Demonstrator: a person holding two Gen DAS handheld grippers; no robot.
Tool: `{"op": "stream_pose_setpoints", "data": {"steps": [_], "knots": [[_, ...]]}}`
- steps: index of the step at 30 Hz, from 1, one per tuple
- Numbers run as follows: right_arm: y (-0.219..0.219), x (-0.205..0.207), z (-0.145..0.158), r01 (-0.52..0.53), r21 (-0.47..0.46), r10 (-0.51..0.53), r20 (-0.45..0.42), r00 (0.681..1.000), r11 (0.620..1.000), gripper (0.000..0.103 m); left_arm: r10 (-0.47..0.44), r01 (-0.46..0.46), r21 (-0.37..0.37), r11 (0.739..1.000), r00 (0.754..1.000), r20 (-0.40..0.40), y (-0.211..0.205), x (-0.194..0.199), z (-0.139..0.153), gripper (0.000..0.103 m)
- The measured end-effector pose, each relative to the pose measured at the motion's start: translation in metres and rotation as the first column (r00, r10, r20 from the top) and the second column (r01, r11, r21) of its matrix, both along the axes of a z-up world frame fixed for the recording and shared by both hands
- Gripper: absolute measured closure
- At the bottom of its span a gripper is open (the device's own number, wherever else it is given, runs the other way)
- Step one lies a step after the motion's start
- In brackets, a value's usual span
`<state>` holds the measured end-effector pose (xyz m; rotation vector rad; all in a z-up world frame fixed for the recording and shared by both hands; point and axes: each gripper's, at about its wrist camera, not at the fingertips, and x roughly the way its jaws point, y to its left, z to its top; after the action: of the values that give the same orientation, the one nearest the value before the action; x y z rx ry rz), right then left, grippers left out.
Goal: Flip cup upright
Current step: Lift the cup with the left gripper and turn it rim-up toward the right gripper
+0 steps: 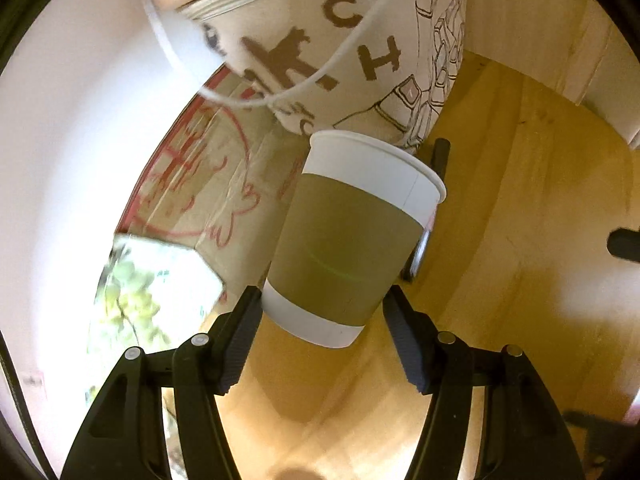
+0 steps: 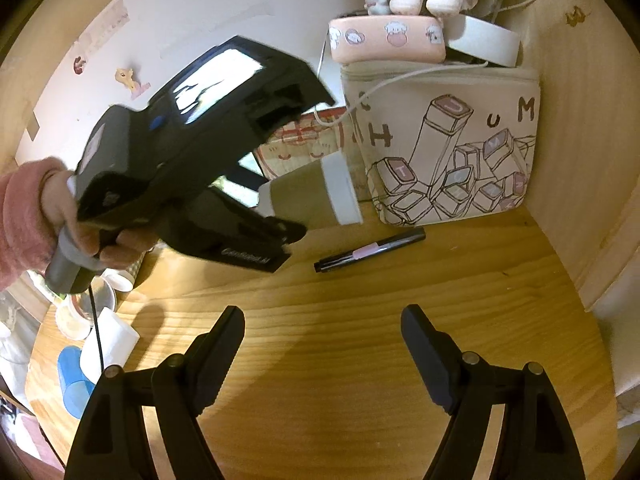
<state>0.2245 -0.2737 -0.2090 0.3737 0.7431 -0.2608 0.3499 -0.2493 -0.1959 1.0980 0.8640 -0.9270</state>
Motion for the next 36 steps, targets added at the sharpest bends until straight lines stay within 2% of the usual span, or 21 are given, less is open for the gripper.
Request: {"op": "stream_pose_setpoints", "data": {"steps": [6, 11, 14, 23, 28, 31, 36], "knots": [[0.006, -0.012, 0.015, -0.015, 0.012, 0.014, 0.013, 1.0, 1.0, 0.022, 0.079, -0.079, -0.03, 0.996, 0.997, -0.01, 0.037, -0.006, 0.02, 0.037], [0.011, -0.02, 0.027, -0.048, 0.102, 0.045, 0.037, 0.998, 0.994, 0.022, 0.18, -0.182, -0.047, 0.982, 0.983, -0.039, 0.073, -0.015, 0.03, 0.037], [0.017, -0.024, 0.032, -0.056, 0.124, 0.05, 0.05, 0.997, 0.991, 0.022, 0.222, -0.224, -0.059, 0.973, 0.974, -0.046, 0.096, -0.023, 0.036, 0.037], [0.05, -0.034, 0.04, -0.089, 0.197, 0.08, 0.055, 0.995, 0.976, 0.022, 0.356, -0.368, -0.099, 0.925, 0.927, -0.115, 0.165, -0.037, 0.045, 0.037], [0.079, -0.039, 0.043, -0.112, 0.218, 0.104, 0.048, 0.993, 0.969, 0.022, 0.415, -0.437, -0.114, 0.892, 0.893, -0.174, 0.21, -0.052, 0.045, 0.036], [0.097, -0.043, 0.046, -0.124, 0.214, 0.118, 0.042, 0.992, 0.969, 0.022, 0.43, -0.457, -0.115, 0.882, 0.881, -0.196, 0.236, -0.063, 0.042, 0.036], [0.124, -0.053, 0.046, -0.122, 0.259, 0.116, 0.039, 0.993, 0.958, 0.022, 0.443, -0.48, -0.112, 0.87, 0.861, -0.25, 0.276, -0.08, 0.038, 0.036]]}}
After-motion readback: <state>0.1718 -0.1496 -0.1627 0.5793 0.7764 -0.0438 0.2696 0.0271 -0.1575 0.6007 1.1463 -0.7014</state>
